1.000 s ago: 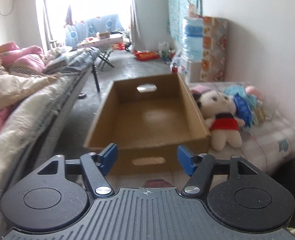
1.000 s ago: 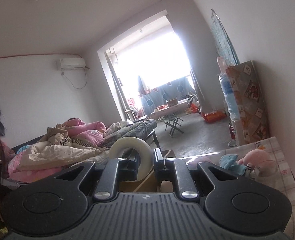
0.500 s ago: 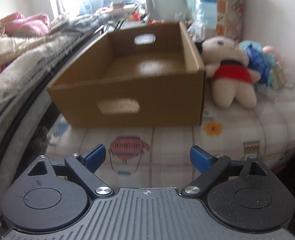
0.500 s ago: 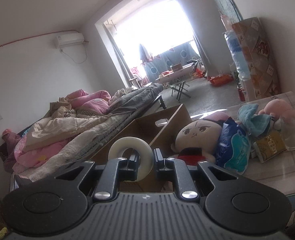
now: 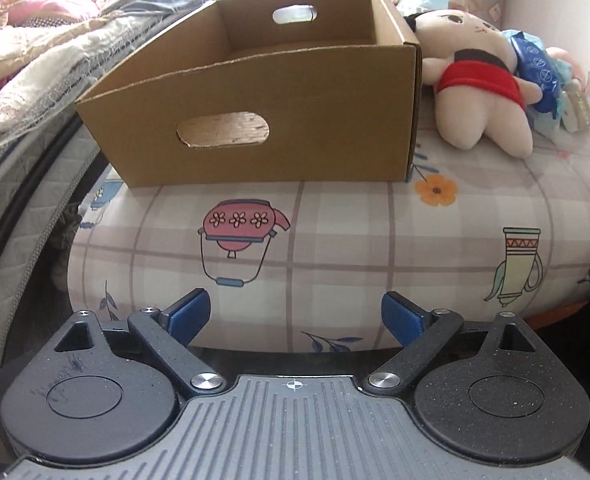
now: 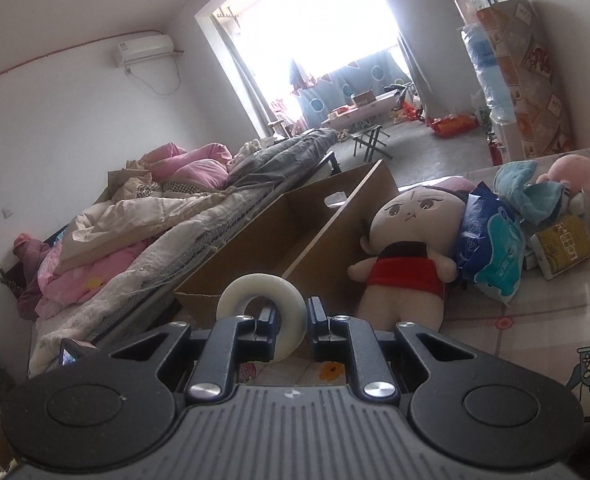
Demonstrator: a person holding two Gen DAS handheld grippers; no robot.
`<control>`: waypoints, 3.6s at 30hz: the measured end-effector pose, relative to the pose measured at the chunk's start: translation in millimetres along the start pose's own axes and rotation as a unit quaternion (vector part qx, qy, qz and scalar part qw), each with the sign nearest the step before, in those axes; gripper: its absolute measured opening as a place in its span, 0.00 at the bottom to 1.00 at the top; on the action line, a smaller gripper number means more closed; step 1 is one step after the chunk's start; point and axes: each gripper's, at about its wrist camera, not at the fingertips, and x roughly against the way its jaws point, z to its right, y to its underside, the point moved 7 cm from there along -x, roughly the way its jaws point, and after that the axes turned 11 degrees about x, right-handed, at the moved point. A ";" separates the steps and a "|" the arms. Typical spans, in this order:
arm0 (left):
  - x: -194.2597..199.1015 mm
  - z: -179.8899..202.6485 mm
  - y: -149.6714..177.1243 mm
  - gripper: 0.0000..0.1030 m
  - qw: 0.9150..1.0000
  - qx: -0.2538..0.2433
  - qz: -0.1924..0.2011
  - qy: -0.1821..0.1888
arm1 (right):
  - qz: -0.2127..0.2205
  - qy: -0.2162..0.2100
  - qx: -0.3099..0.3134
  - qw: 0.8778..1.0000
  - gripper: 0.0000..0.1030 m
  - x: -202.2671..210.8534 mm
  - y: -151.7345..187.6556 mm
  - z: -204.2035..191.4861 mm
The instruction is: Organize soft objects
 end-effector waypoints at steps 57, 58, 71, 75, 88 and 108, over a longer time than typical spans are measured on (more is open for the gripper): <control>-247.3 146.4 336.5 0.37 0.723 -0.591 -0.223 0.280 | -0.038 0.078 -0.158 0.984 0.16 -27.5 43.0 127.4; -249.4 146.7 338.0 0.37 0.718 -0.600 -0.218 0.277 | -0.040 0.080 -0.160 0.983 0.16 -28.3 44.0 129.7; -256.5 157.2 354.2 0.38 0.674 -0.635 -0.220 0.307 | -0.049 0.084 -0.191 0.977 0.16 -36.5 56.7 154.3; -254.4 156.9 358.2 0.40 0.665 -0.643 -0.223 0.307 | -0.049 0.087 -0.186 0.977 0.16 -36.0 54.6 155.2; -256.9 153.4 362.2 0.28 0.661 -0.636 -0.242 0.316 | -0.054 0.096 -0.196 0.975 0.16 -39.1 60.1 162.0; -232.3 134.4 293.9 0.14 0.758 -0.563 -0.192 0.267 | -0.016 0.077 -0.174 0.982 0.16 -10.7 47.5 133.0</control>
